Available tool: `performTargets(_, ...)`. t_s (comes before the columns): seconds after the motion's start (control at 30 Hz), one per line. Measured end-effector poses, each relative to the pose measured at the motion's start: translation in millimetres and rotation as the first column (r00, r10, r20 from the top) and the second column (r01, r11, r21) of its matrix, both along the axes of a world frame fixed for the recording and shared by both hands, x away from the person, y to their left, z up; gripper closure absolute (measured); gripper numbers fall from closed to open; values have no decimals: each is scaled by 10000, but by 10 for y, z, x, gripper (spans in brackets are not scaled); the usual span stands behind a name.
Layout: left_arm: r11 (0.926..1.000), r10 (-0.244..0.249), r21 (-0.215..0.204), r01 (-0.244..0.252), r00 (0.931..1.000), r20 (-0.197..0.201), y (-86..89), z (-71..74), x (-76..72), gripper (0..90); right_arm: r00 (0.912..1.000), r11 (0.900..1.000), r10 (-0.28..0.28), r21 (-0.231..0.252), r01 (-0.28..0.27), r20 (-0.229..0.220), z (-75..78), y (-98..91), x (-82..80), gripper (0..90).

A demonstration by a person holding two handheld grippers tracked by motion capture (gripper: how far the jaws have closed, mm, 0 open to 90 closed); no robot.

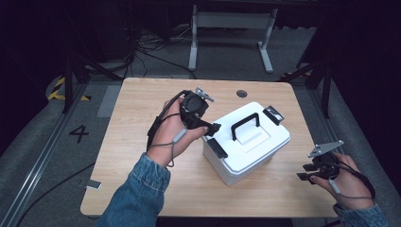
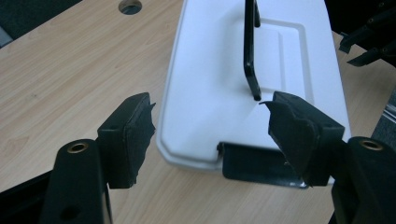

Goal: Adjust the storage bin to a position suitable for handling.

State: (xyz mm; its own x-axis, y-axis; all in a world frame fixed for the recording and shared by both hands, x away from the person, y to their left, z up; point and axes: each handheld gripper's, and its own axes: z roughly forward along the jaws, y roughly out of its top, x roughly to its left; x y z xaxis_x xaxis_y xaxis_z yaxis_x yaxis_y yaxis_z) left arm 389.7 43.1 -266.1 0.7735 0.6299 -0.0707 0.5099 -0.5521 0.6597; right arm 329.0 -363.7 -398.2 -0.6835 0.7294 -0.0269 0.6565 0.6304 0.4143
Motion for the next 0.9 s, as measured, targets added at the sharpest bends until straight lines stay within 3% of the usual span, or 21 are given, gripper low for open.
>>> performTargets(0.3,9994,-317,-115,315,9994,-171,-322,-52,173,310,10000,9999,97,63,-97,12,-22,-29,26,566)
performTargets(0.5,9976,-552,-429,536,9978,-358,-468,-118,317,391,9998,9997,210,155,-209,-38,-41,-18,12,566)
performTargets(0.7,9967,-758,-340,735,9944,-736,-616,-237,365,433,9998,9996,195,184,-196,34,-17,-12,-8,565)
performTargets(0.9,9962,-870,-54,869,9914,-981,-724,-380,418,419,9998,9997,196,136,-195,-19,-41,-4,4,563)
